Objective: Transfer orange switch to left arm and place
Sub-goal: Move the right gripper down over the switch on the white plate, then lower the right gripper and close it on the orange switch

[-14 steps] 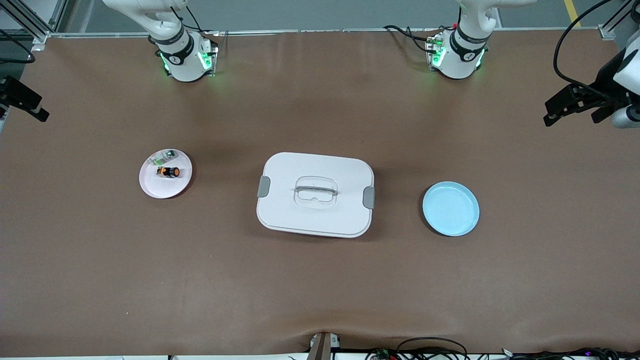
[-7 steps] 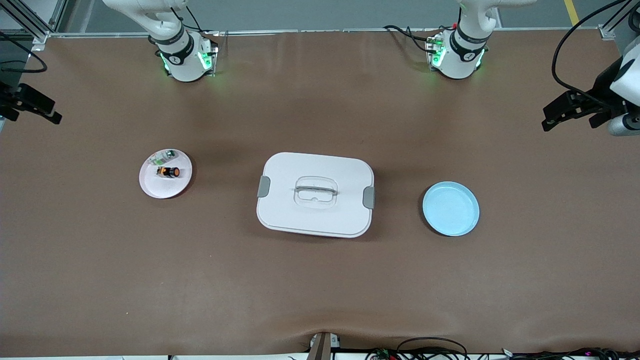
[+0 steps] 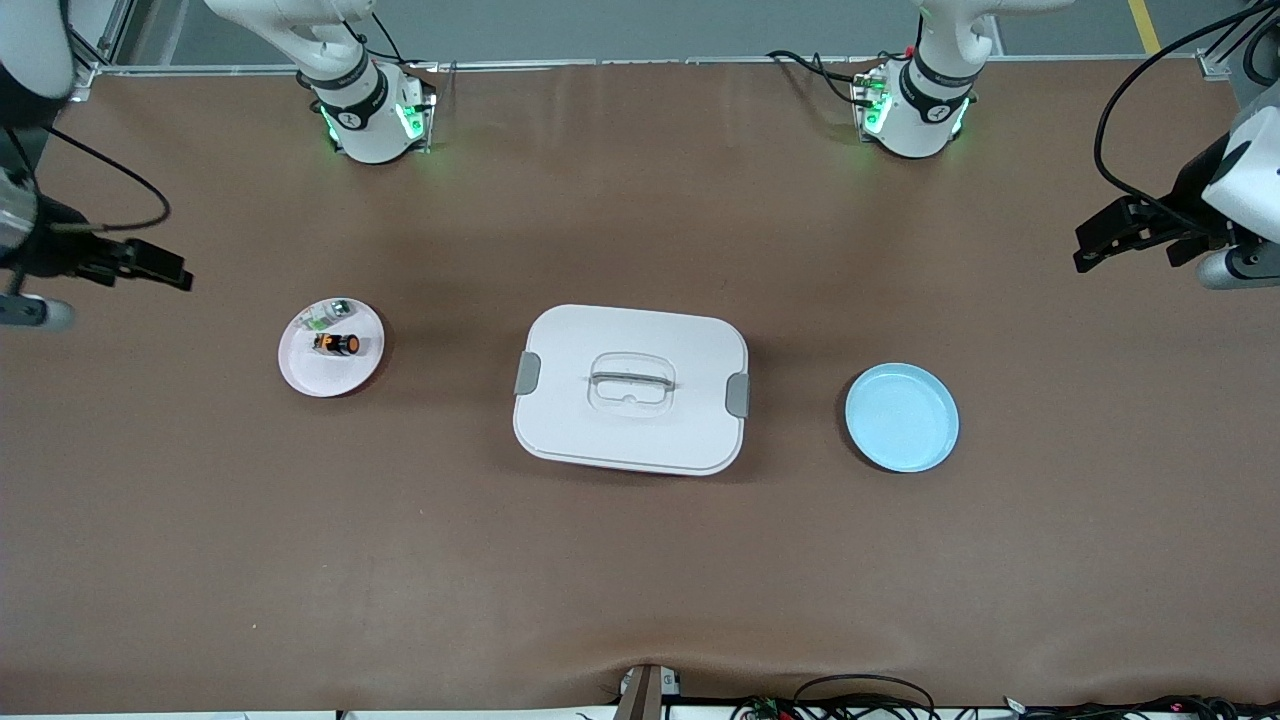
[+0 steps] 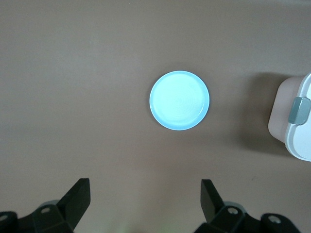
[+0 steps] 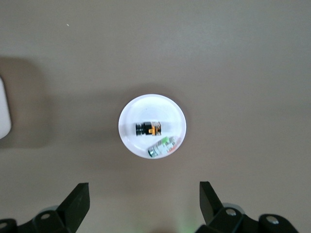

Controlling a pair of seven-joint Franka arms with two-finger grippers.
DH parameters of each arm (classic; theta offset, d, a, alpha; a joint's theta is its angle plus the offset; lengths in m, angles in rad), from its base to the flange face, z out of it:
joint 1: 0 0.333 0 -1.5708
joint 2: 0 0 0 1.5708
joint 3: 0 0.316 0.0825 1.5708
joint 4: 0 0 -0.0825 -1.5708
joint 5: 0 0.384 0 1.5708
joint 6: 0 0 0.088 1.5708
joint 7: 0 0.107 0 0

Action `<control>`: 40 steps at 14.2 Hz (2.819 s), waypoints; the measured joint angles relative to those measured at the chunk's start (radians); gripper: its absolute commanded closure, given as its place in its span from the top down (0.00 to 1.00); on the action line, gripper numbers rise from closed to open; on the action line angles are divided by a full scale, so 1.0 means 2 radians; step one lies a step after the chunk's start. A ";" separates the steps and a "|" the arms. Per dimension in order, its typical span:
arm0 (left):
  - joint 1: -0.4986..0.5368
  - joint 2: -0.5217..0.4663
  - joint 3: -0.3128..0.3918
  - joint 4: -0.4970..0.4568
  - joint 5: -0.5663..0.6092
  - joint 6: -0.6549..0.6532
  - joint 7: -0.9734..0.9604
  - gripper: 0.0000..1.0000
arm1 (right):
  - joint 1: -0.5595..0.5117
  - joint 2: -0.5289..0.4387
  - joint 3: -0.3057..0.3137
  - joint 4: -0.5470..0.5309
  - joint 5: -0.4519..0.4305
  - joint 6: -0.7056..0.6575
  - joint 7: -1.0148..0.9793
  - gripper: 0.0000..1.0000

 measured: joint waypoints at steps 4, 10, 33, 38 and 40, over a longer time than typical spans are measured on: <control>0.000 -0.002 0.000 0.004 0.000 -0.001 0.000 1.00 | 0.001 0.000 0.000 -0.108 0.000 0.126 0.000 1.00; 0.000 -0.004 0.000 0.005 0.000 -0.002 0.000 1.00 | 0.011 0.003 0.001 -0.223 0.026 0.290 0.000 1.00; -0.001 -0.004 -0.013 0.005 0.000 -0.005 -0.002 1.00 | 0.012 0.112 0.001 -0.279 0.028 0.383 -0.016 1.00; -0.001 -0.004 -0.013 0.005 0.000 -0.005 -0.002 1.00 | 0.012 0.135 0.002 -0.280 0.028 0.414 -0.017 1.00; -0.001 -0.004 -0.013 0.005 0.000 -0.005 -0.002 1.00 | 0.012 0.141 0.002 -0.280 0.028 0.421 -0.017 1.00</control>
